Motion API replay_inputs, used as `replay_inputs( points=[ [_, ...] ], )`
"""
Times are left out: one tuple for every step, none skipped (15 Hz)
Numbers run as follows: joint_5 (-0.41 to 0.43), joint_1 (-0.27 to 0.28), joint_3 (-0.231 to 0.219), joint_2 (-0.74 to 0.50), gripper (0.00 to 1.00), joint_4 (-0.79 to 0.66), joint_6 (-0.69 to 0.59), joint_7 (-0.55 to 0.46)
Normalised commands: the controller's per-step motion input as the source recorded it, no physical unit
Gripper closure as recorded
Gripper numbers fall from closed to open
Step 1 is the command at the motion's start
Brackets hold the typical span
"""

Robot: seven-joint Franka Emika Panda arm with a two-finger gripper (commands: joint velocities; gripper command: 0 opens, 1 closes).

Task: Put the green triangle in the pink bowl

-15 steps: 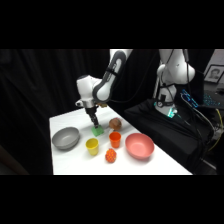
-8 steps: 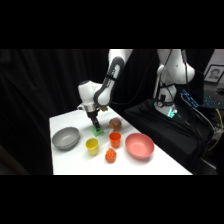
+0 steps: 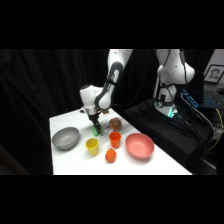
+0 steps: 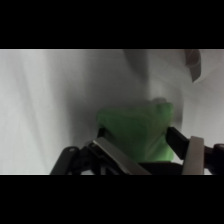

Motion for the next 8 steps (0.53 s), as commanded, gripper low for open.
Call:
replay_inputs(
  points=[
    [0.112, -0.096, 0.075, 0.05, 0.35, 0.03, 0.15, -0.15],
    [0.109, -0.092, 0.076, 0.05, 0.43, 0.03, 0.14, -0.15],
    [0.104, -0.079, 0.071, 0.06, 0.5, 0.02, 0.14, -0.14],
    [0.099, -0.069, 0.068, 0.06, 0.59, 0.02, 0.15, -0.13],
    [0.092, -0.057, 0.061, 0.06, 0.65, 0.01, 0.14, -0.12],
    [0.089, -0.053, 0.057, 0.06, 0.72, 0.02, 0.14, -0.11],
    [0.084, -0.047, 0.05, 0.06, 0.79, 0.02, 0.13, -0.11],
    [0.08, -0.039, 0.04, 0.06, 0.86, 0.02, 0.13, -0.1]
  ],
)
